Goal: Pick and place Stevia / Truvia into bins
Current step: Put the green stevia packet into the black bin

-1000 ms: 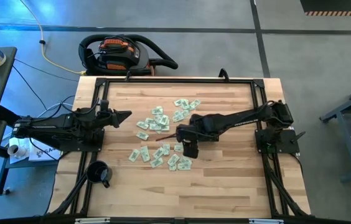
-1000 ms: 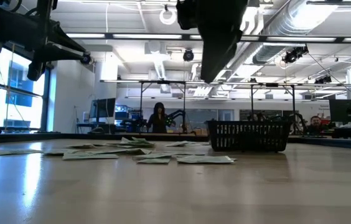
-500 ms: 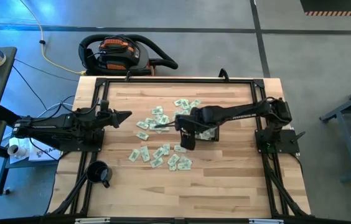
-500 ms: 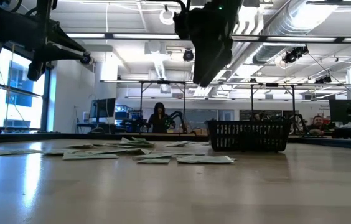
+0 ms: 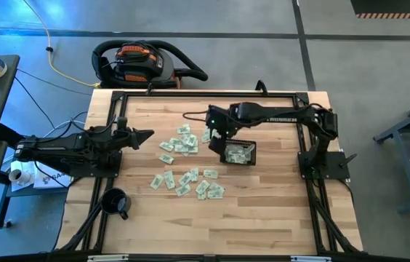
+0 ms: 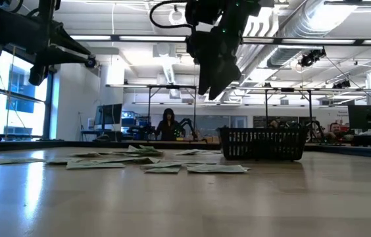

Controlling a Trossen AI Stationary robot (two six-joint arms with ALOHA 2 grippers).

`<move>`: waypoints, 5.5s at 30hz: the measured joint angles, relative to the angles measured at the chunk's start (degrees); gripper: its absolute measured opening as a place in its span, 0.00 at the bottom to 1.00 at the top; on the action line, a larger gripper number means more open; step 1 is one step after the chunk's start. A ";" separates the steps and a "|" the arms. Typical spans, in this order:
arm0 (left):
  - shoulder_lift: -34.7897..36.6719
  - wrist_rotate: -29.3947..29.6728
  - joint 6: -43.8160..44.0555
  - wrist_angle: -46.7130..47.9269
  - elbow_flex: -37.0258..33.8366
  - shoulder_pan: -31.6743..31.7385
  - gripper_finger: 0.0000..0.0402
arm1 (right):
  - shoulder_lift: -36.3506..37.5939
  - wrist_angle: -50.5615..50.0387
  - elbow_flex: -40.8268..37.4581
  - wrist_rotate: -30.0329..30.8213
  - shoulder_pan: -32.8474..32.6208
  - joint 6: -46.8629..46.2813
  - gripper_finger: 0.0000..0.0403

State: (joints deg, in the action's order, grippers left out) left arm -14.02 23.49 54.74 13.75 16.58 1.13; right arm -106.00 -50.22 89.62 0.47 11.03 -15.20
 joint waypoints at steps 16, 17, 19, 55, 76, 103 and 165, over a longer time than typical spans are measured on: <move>0.02 4.55 2.43 -0.36 0.00 0.00 0.28 | -0.66 2.95 0.00 -0.93 11.31 3.19 0.66; 0.00 4.63 2.62 -0.36 0.00 0.00 0.28 | -0.66 3.59 0.00 -0.84 11.71 3.21 0.66; 0.01 4.74 2.76 -0.36 0.00 0.00 0.28 | -0.63 3.93 0.00 -0.35 12.39 3.25 0.66; 0.00 6.26 4.14 0.27 0.00 0.00 0.28 | -5.33 8.66 0.01 -1.44 17.73 24.61 0.66; -0.11 23.87 13.09 -0.35 0.00 0.04 0.28 | -13.35 0.50 0.00 -7.58 24.68 36.18 0.66; -0.13 23.61 12.64 1.62 0.00 0.02 0.28 | -18.25 4.46 -0.34 -6.68 24.96 50.58 0.66; -0.09 10.22 2.49 3.05 0.00 0.00 0.28 | -6.19 -9.78 4.79 2.66 10.86 23.33 0.60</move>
State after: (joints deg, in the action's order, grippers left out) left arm -14.11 33.71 57.23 16.80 16.58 1.13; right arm -112.18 -59.99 94.41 3.14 21.89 8.13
